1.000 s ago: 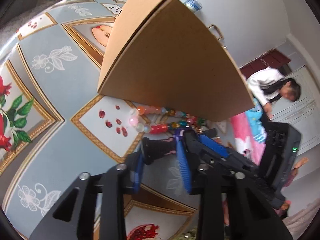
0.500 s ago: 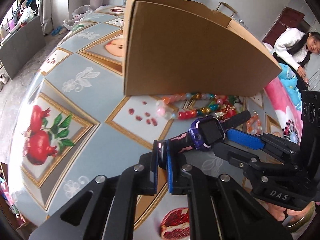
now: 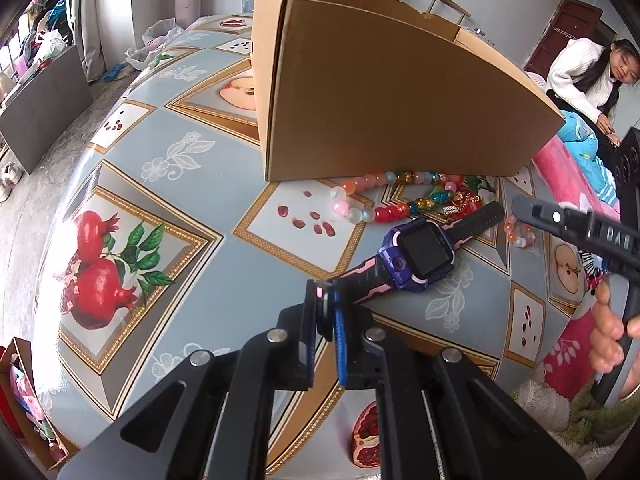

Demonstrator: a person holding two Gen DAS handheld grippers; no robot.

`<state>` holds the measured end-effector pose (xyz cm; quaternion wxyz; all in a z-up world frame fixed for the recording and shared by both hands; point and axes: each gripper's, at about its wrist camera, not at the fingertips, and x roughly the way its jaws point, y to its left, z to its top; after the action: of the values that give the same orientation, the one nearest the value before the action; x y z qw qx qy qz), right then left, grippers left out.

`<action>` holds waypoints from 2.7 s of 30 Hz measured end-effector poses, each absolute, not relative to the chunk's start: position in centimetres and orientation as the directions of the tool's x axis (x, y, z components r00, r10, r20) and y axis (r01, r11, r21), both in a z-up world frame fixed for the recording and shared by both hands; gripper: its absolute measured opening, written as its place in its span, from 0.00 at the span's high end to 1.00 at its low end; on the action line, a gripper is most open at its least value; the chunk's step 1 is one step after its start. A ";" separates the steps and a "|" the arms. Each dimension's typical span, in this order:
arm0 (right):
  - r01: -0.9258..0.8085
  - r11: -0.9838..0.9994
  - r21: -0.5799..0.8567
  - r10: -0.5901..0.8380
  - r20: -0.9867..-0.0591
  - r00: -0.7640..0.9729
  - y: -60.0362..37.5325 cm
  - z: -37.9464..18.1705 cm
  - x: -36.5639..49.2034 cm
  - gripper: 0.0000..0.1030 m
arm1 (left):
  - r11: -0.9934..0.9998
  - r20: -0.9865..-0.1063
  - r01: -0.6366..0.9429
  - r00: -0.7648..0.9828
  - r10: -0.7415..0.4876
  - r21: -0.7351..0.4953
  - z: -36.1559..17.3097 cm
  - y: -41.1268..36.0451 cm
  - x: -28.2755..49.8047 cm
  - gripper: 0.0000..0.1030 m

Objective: Organize jewelry

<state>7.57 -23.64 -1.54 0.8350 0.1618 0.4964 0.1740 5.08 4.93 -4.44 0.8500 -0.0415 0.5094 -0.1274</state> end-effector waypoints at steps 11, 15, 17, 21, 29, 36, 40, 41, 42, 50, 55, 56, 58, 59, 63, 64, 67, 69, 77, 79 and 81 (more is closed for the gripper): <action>-0.075 0.913 0.400 0.394 -0.821 0.414 -24.7 -2.2 8.0 0.60 | 0.956 -0.849 0.184 0.443 -0.288 -0.228 -4.5 5.5 5.1 0.92; -0.044 0.909 0.414 0.393 -0.818 0.420 -25.9 -2.3 9.1 0.59 | 0.954 -0.847 0.187 0.442 -0.296 -0.235 -4.4 5.6 5.1 0.92; -0.056 0.913 0.403 0.389 -0.823 0.414 -25.5 -2.2 9.2 0.59 | 0.954 -0.847 0.188 0.442 -0.295 -0.234 -4.4 5.6 5.1 0.92; -0.087 0.923 0.374 0.375 -0.831 0.411 -24.2 -2.0 9.3 0.57 | 0.955 -0.847 0.191 0.445 -0.292 -0.228 -4.4 5.5 5.1 0.92; -0.052 0.924 0.379 0.366 -0.836 0.409 -23.1 -2.3 10.7 0.57 | 0.958 -0.848 0.194 0.452 -0.277 -0.209 -4.5 5.1 5.0 0.92; -0.038 0.806 0.590 0.557 -0.736 0.385 -25.9 -2.3 10.8 0.56 | 0.962 -0.849 0.192 0.459 -0.264 -0.195 -4.4 4.5 5.1 0.92; -0.048 0.720 0.692 0.654 -0.655 0.379 -27.0 -2.1 10.7 0.56 | 0.962 -0.849 0.192 0.459 -0.261 -0.192 -4.4 4.3 5.2 0.92; -0.050 0.698 0.714 0.678 -0.636 0.368 -27.0 -2.3 10.8 0.56 | 0.963 -0.849 0.193 0.459 -0.260 -0.191 -4.4 4.3 5.2 0.92; -0.049 0.689 0.723 0.686 -0.630 0.363 -27.1 -2.3 10.8 0.56 | 0.963 -0.849 0.192 0.459 -0.260 -0.191 -4.4 4.3 5.2 0.92; -0.112 0.733 0.671 0.658 -0.658 0.366 -25.4 -1.1 10.6 0.61 | 0.964 -0.850 0.189 0.461 -0.256 -0.188 -4.4 4.2 5.2 0.92; -0.161 0.780 0.604 0.615 -0.696 0.370 -23.7 -0.7 10.4 0.76 | 0.965 -0.851 0.192 0.461 -0.251 -0.181 -4.4 4.1 5.2 0.92; -0.172 0.786 0.593 0.609 -0.699 0.375 -23.3 -0.6 10.3 0.78 | 0.964 -0.851 0.192 0.461 -0.252 -0.182 -4.4 4.1 5.2 0.92; -0.186 0.808 0.559 0.583 -0.713 0.388 -22.6 -0.5 10.3 0.81 | 0.965 -0.850 0.191 0.462 -0.252 -0.182 -4.3 4.1 5.2 0.92; -0.194 0.816 0.544 0.573 -0.719 0.394 -22.2 -0.4 10.2 0.83 | 0.965 -0.850 0.192 0.464 -0.250 -0.179 -4.3 4.0 5.1 0.92; -0.225 0.855 0.467 0.518 -0.741 0.428 -20.4 -0.3 9.4 0.85 | 0.962 -0.835 0.197 0.485 -0.261 -0.187 -4.2 4.1 4.7 0.93; -0.234 0.861 0.452 0.509 -0.743 0.435 -20.2 -0.1 9.1 0.86 | 0.961 -0.829 0.203 0.491 -0.267 -0.189 -4.0 4.2 4.5 0.94; -0.256 0.870 0.421 0.493 -0.742 0.454 -19.5 0.8 8.1 0.87 | 0.957 -0.816 0.224 0.507 -0.278 -0.186 -2.9 4.1 3.7 0.95; -0.278 0.875 0.395 0.483 -0.736 0.475 -19.4 1.4 7.0 0.87 | 0.952 -0.804 0.233 0.516 -0.296 -0.200 -1.9 4.3 3.1 0.95; -0.367 0.864 0.345 0.504 -0.625 0.597 -19.2 8.2 4.6 0.87 | 0.929 -0.679 0.323 0.642 -0.356 -0.181 7.4 4.9 1.6 0.95; -0.397 0.859 0.323 0.511 -0.589 0.626 -19.1 10.0 5.2 0.87 | 0.928 -0.643 0.343 0.680 -0.352 -0.145 9.8 4.6 2.3 0.95; -0.418 0.860 0.291 0.508 -0.558 0.656 -19.2 12.0 6.7 0.87 | 0.926 -0.610 0.357 0.709 -0.353 -0.121 12.0 4.2 3.9 0.95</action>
<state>6.69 -19.16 11.99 0.9074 0.0684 0.3270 0.2552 3.90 4.21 12.04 0.9244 0.0030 0.3295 -0.1922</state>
